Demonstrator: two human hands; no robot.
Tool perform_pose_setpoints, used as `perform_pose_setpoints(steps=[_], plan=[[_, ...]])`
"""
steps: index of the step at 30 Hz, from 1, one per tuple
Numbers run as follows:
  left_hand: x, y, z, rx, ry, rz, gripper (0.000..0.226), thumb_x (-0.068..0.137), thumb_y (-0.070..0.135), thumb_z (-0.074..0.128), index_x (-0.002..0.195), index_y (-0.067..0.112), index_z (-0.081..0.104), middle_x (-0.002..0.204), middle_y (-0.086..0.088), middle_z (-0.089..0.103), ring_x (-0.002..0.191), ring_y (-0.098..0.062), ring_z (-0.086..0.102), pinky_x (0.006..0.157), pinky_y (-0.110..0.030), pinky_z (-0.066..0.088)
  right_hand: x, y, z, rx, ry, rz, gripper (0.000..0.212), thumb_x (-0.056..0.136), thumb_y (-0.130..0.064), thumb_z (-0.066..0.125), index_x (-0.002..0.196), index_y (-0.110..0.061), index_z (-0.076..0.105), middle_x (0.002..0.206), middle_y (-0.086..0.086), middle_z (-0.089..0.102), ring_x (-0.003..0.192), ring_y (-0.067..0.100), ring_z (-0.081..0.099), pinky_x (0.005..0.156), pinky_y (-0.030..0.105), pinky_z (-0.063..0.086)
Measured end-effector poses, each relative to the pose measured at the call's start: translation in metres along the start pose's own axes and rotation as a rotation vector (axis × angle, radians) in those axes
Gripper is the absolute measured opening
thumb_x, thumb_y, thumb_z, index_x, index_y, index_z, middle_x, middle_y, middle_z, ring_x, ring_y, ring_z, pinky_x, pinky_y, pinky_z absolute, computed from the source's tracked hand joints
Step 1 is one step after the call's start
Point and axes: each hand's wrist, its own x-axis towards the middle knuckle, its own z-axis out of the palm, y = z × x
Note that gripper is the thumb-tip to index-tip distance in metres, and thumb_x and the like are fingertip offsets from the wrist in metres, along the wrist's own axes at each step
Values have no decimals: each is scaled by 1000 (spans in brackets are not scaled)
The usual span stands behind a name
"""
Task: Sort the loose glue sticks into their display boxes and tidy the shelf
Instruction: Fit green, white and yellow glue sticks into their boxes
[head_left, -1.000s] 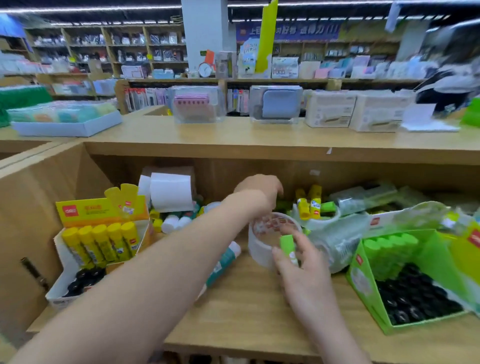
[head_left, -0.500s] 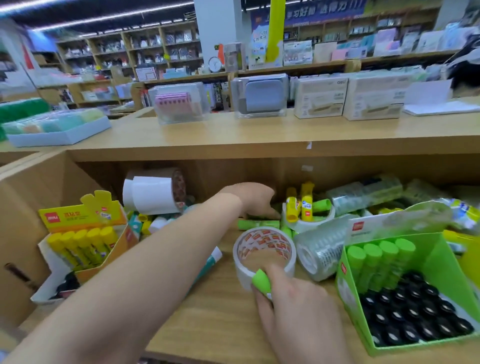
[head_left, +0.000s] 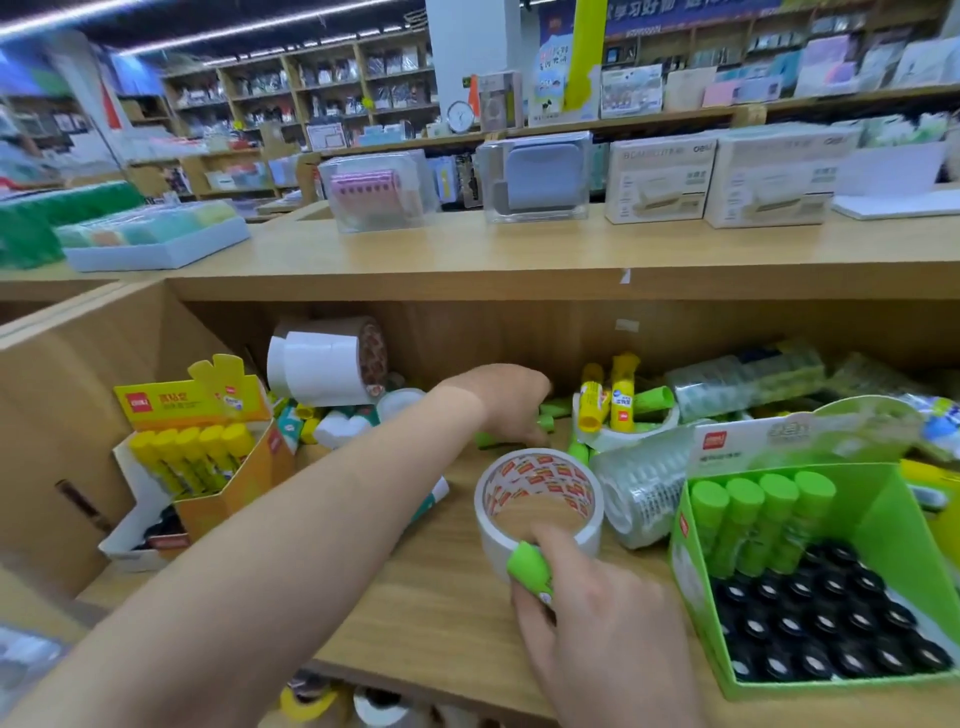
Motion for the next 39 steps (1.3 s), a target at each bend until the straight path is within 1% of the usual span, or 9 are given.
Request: perform_pose_setpoints(steps=[6,12,18,23,27,31,35,37,39], plan=[[-6,1,10,92,117,20,15,93,29,54,97,14,50,88,1,50,81,-21,50,64,-34,39,-2,0,-2,42,-20,3,50,30,-32,93,73,-26,68,34,-2,46,25,23,46,25,22,28],[-9,-3,7,-26,120,53,30,92,38,59,109,13,58,94,-1,57,80,-20,53,65,-32,39,-3,0,-2,38,-18,-3,51,31,-29,94,75,-25,69,35,-2,47,26,24,46,25,23,28],[-12,7,8,60,207,-20,24,96,36,52,100,14,59,86,-1,55,85,-27,61,58,-33,39,-4,1,-1,60,-22,17,53,31,-26,95,78,-24,70,36,2,49,27,25,48,26,25,32],[-39,8,-15,76,308,-140,31,97,37,49,113,14,63,100,-8,66,89,-31,62,65,-34,47,-2,1,-1,26,-32,1,51,34,-27,94,77,-23,69,36,0,49,27,25,48,29,22,27],[-81,3,-24,28,515,-164,35,96,43,49,117,19,64,97,-2,67,92,-26,63,73,-34,50,1,1,0,20,-21,7,50,38,-28,94,80,-24,67,38,1,49,29,23,48,37,22,19],[-129,0,-18,-123,705,-193,28,95,44,50,111,26,65,81,9,52,83,-16,53,67,-30,38,3,-1,-5,49,53,23,48,55,-29,88,98,-27,67,46,-3,57,37,19,54,39,22,24],[-176,1,5,-581,899,-187,19,88,35,65,103,26,73,69,16,62,68,-2,56,61,-20,44,2,-2,-19,374,36,145,32,81,-40,68,112,-39,62,65,-16,60,57,8,54,54,25,41],[-192,8,19,-821,910,-158,15,85,28,70,99,26,74,71,17,67,67,0,59,62,-16,47,5,-5,-27,732,102,204,22,81,-42,66,103,-40,63,66,-19,63,53,2,55,50,13,39],[-203,20,34,-1010,849,-90,14,84,24,72,94,34,74,78,11,72,72,-2,63,67,-18,50,11,-9,-37,1232,39,339,33,76,-42,64,106,-29,64,61,-11,60,39,4,40,38,14,30]])
